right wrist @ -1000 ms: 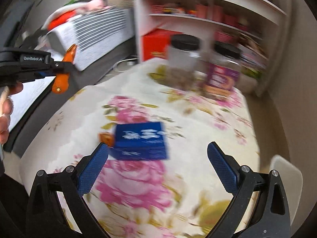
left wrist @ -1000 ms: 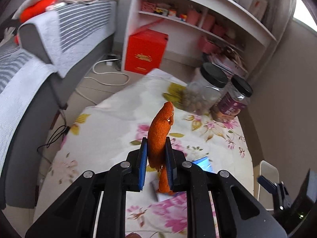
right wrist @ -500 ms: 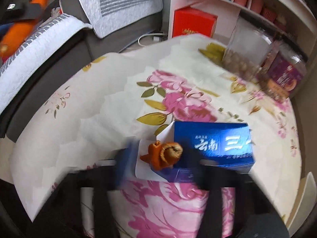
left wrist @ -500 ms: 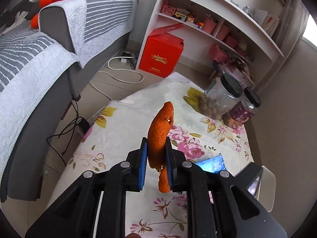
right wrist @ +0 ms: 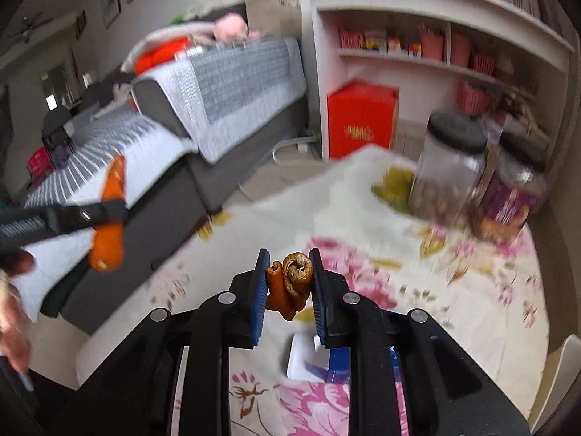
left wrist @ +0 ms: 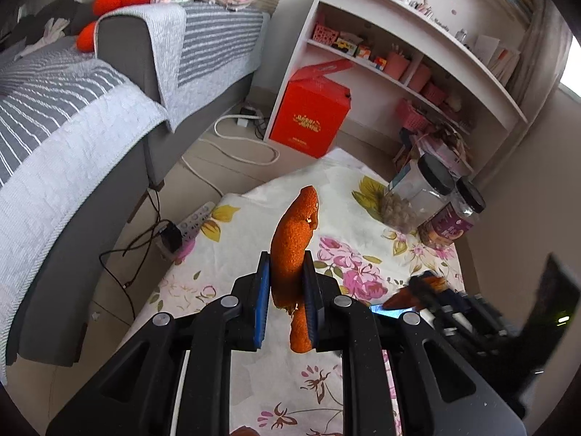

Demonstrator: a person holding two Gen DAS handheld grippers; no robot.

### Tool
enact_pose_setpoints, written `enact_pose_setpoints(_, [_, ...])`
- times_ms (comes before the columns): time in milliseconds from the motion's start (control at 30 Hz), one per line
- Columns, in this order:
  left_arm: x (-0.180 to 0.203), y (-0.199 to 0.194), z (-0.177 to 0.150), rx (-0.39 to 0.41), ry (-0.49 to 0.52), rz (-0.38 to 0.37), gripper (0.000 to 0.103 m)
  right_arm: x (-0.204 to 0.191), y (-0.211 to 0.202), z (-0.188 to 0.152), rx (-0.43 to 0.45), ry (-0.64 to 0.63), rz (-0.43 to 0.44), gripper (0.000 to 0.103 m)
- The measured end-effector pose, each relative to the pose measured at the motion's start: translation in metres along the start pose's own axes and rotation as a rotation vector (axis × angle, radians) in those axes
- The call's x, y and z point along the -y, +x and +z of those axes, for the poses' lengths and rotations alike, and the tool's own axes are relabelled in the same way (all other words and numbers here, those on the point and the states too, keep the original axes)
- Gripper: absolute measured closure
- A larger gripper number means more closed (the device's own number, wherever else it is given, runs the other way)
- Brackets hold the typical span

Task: Collect trash
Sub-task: 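Carry both orange peels over the wastebasket while opening both tools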

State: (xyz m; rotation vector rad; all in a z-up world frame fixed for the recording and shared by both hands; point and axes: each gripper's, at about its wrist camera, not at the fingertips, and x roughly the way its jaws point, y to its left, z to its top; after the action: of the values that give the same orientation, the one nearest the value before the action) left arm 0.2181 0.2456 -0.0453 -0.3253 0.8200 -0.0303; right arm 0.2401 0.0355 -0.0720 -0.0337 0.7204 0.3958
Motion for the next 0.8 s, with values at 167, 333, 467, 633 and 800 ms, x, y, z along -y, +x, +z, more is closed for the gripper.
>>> enact_pose_setpoints(167, [0.009,-0.009,-0.003,0.061,0.012,0.026,0.086,0.003,-0.034,0.01,0.072,-0.008,-0.029,0.082])
enact_pose_setpoints(333, [0.033,-0.014,-0.015,0.138,0.081,0.091,0.086,0.021,-0.062,0.003,0.113,0.033,-0.06,0.082])
enact_pose_setpoints(467, [0.058,-0.01,-0.028,0.155,0.143,0.103,0.086,0.042,-0.078,-0.007,0.123,0.065,-0.079,0.082])
enact_pose_setpoints(633, [0.086,-0.004,-0.039,0.152,0.202,0.093,0.086,0.06,-0.088,-0.021,0.129,0.061,-0.114,0.082])
enact_pose_setpoints(800, [0.113,0.004,-0.046,0.147,0.239,0.087,0.086,0.088,-0.093,-0.034,0.133,0.11,-0.129,0.082])
